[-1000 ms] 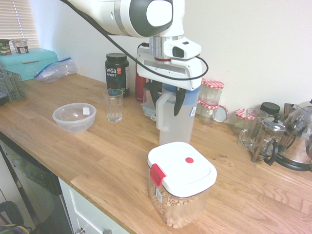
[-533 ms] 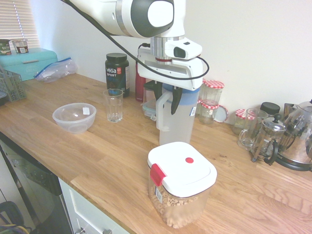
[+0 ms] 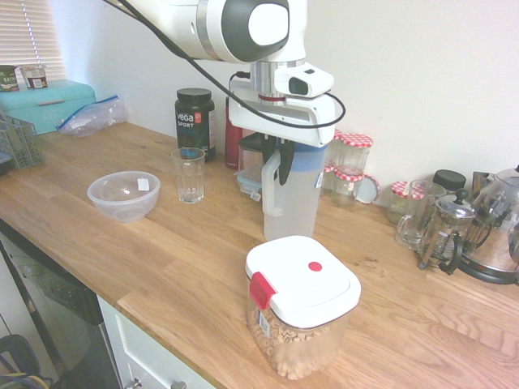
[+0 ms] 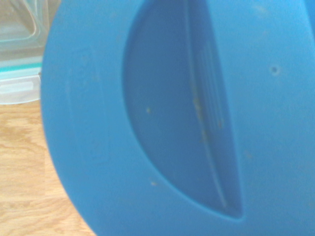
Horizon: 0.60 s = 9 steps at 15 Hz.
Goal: Pour me some water
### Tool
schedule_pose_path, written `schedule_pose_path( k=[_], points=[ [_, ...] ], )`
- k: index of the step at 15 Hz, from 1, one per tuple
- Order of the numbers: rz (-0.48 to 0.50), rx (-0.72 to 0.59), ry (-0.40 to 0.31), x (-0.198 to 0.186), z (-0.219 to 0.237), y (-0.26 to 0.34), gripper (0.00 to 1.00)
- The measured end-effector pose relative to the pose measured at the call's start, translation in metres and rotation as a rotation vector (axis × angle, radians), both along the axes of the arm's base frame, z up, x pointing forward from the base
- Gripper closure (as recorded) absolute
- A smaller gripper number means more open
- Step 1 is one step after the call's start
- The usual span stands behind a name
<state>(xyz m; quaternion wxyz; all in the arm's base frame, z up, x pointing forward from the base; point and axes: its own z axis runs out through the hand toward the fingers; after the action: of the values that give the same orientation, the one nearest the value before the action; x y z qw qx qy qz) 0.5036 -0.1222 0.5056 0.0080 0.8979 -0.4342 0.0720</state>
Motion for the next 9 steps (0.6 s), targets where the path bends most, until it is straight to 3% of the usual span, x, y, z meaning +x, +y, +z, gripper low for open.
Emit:
schedule_pose_path(
  k=[5,9],
  points=[
    [0.015,0.009,0.004,0.000,0.003,-0.002,1.00],
    [0.080,0.009,-0.038,-0.022,0.054,0.006,1.00]
  ],
)
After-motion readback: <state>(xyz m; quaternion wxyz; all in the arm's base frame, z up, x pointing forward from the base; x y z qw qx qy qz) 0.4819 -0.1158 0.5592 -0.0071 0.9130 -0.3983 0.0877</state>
